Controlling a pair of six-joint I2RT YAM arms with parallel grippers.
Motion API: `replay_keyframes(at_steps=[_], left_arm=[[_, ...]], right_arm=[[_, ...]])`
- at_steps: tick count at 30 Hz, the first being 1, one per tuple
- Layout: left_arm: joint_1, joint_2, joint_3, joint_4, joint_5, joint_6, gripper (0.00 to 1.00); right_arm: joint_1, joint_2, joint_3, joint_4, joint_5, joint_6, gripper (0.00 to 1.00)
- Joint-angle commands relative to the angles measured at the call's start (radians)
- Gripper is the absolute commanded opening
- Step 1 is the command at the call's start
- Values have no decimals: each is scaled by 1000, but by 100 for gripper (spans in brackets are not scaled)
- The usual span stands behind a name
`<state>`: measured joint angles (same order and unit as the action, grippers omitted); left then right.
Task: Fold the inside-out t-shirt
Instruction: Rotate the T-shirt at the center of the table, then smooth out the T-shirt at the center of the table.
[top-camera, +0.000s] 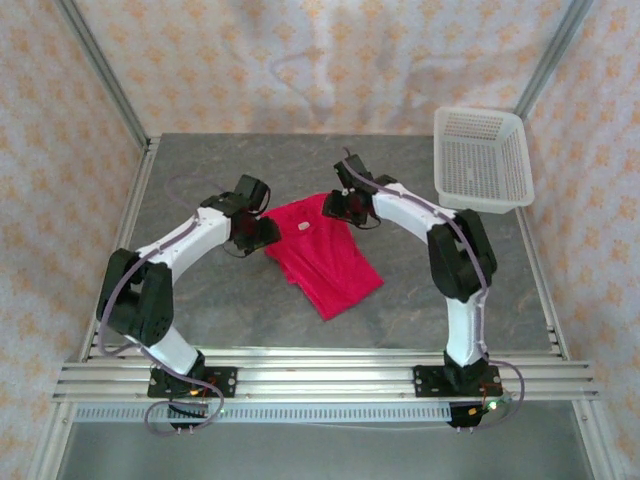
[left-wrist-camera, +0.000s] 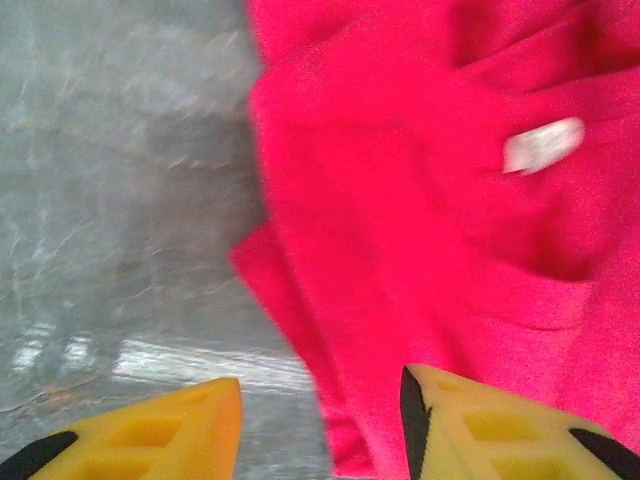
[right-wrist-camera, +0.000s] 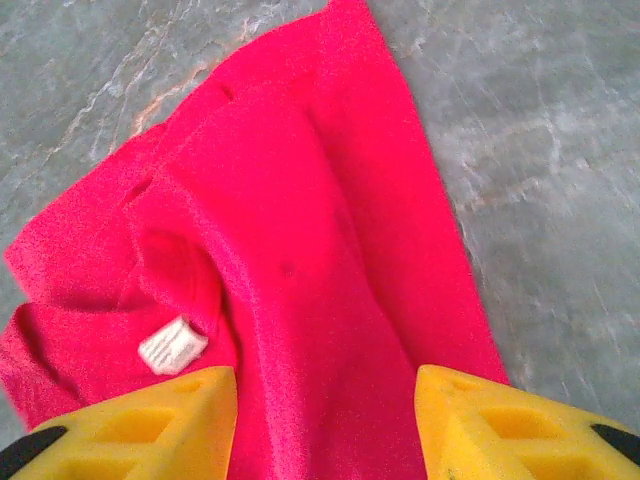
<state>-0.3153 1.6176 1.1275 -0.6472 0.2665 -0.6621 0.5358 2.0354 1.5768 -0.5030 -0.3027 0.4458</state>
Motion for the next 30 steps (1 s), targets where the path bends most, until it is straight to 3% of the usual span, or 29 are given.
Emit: replay_keyframes(at_steps=[1,6,9,13,18,25,30], left_arm=[[18,46,-17,102,20,-15,48],[16,215,66,160,84,1,44],[17,283,148,128,75,36,37],[18,286,240,66,65,82,30],[18,283,326,0,99,122,30],[15,343,368,-21,161,154,31],[16,400,369,4,199,148,31]], right_arm=[[0,78,61,-103,25,-85,51],[1,58,-77,-33,-11,-3,32],[20,-44,-247,12,7,70,27],[51,-230,-426,77,56,103,33],[7,-296,-362,-3,110,3,46],[-23,-202,-249,-75,108,-15,44],[-23,-240,-326,-64,71,63,44]])
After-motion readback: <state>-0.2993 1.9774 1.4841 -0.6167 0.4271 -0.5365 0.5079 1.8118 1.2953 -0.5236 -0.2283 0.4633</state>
